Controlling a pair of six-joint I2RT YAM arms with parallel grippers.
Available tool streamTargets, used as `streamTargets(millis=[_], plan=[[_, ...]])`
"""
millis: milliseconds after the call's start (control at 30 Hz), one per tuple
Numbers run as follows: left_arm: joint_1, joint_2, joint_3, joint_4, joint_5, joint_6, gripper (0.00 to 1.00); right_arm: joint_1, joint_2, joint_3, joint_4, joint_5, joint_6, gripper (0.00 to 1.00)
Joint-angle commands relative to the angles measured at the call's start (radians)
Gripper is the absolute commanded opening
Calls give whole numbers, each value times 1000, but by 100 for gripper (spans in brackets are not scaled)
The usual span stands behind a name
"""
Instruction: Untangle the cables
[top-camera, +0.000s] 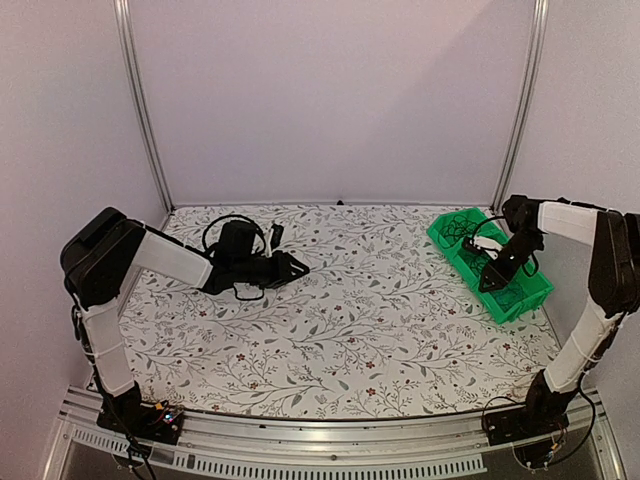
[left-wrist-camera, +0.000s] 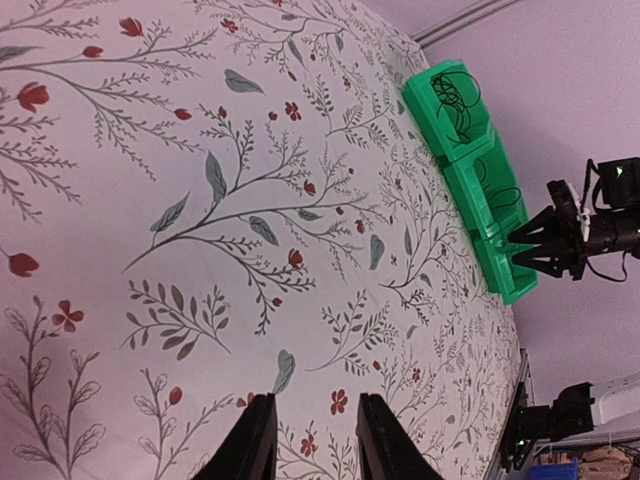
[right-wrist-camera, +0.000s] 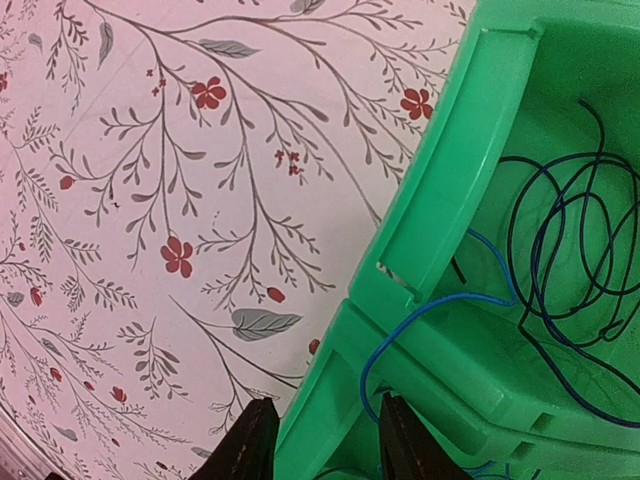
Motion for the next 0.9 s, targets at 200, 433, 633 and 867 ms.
streamTargets(millis=[200,433,633,867], plan=[[11,4,9,8,8,2,26,4,48,13,34,-9,48,39],[10,4,4,10,7,0,26,4,56,-9,66,-11,45,21],[11,2,-4,11,11,-6,26,4,68,-22,86,0,50,21],[11,-2,-15,13,9,-7,26,5,64,-36,98,11,57,6]])
